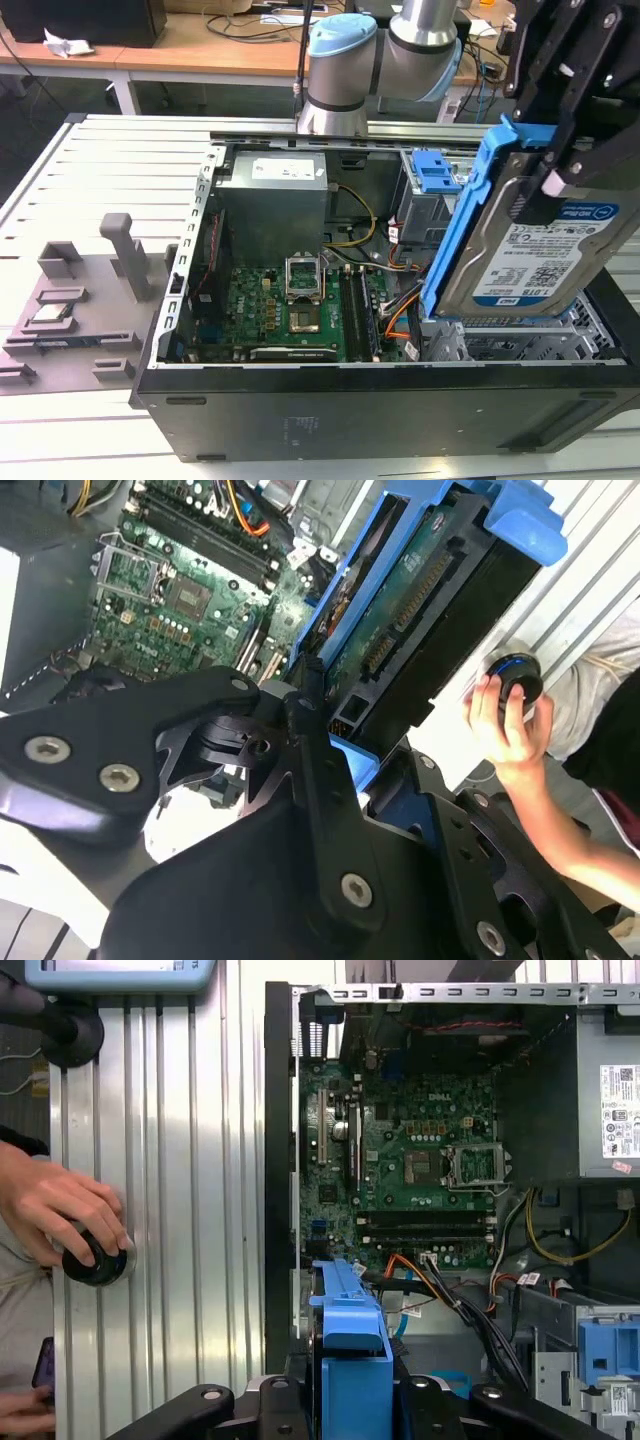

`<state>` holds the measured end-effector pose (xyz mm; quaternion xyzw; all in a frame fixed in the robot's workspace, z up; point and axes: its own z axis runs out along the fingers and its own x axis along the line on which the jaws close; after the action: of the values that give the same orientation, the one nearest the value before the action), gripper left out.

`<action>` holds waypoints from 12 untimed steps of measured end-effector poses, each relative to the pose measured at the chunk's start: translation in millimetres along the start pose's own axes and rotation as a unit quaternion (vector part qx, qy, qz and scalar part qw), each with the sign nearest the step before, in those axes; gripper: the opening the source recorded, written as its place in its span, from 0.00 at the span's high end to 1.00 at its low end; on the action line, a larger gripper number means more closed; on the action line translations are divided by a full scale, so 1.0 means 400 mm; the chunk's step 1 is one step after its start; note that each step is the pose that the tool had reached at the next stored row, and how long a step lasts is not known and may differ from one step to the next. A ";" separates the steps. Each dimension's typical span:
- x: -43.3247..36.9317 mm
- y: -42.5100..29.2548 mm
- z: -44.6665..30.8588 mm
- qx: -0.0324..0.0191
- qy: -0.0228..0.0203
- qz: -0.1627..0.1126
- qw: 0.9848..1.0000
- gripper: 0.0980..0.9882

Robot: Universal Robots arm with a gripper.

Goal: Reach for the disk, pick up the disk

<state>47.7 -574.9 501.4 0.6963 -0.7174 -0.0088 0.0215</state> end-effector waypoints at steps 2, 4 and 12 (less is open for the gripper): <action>-0.004 -0.021 -0.001 0.000 0.000 0.000 1.000 0.70; -0.007 -0.034 0.001 0.000 0.000 0.000 1.000 0.70; -0.017 -0.083 0.012 -0.002 0.000 0.000 1.000 0.70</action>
<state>80.9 -569.3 495.1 0.6963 -0.7173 -0.0099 0.0232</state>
